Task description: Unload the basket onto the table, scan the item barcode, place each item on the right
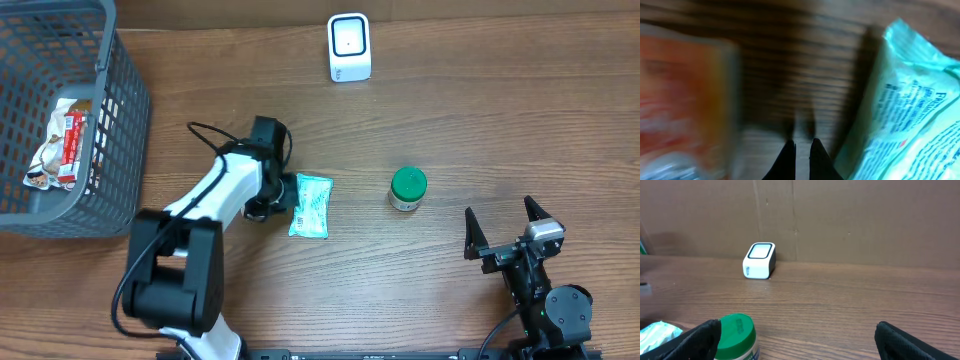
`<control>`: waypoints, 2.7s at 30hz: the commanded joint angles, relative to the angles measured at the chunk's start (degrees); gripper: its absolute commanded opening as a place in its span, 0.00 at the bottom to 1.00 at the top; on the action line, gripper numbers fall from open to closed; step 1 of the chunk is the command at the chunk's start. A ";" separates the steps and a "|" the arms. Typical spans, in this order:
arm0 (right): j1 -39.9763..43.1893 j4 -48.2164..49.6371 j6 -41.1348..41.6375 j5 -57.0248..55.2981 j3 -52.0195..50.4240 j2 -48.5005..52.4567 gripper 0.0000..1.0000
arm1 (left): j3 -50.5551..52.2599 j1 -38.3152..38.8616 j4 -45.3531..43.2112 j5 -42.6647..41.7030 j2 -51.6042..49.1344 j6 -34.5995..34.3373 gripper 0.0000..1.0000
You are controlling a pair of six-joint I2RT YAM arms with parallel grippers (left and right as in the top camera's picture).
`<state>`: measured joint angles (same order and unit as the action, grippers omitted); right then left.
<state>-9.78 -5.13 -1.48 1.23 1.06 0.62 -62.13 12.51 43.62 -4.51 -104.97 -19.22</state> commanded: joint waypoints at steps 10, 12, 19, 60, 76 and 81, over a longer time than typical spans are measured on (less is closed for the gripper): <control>0.15 0.31 -0.07 -0.24 -0.59 -0.46 1.00 | 0.50 9.70 -5.81 -4.04 -1.09 0.76 0.05; 0.15 0.31 -0.07 -0.24 -0.59 -0.46 1.00 | 0.46 10.32 -5.97 -3.58 -1.09 0.79 0.06; 0.15 0.31 -0.07 -0.24 -0.59 -0.46 1.00 | 0.46 10.38 -6.16 -4.17 -1.09 0.76 0.08; 0.15 0.33 -0.07 -0.24 -0.59 -0.46 1.00 | -21.62 -19.39 23.80 -6.64 10.45 14.19 0.63; 0.15 0.31 -0.07 -0.24 -0.59 -0.46 1.00 | -4.81 -21.59 13.38 -6.58 10.05 18.03 0.19; 0.15 0.31 -0.07 -0.24 -0.59 -0.46 1.00 | 0.87 -21.59 4.37 -13.16 9.73 21.27 0.20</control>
<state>-9.78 -5.15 -1.50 1.26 1.06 0.62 -64.42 -8.88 51.88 -11.88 -94.48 -1.76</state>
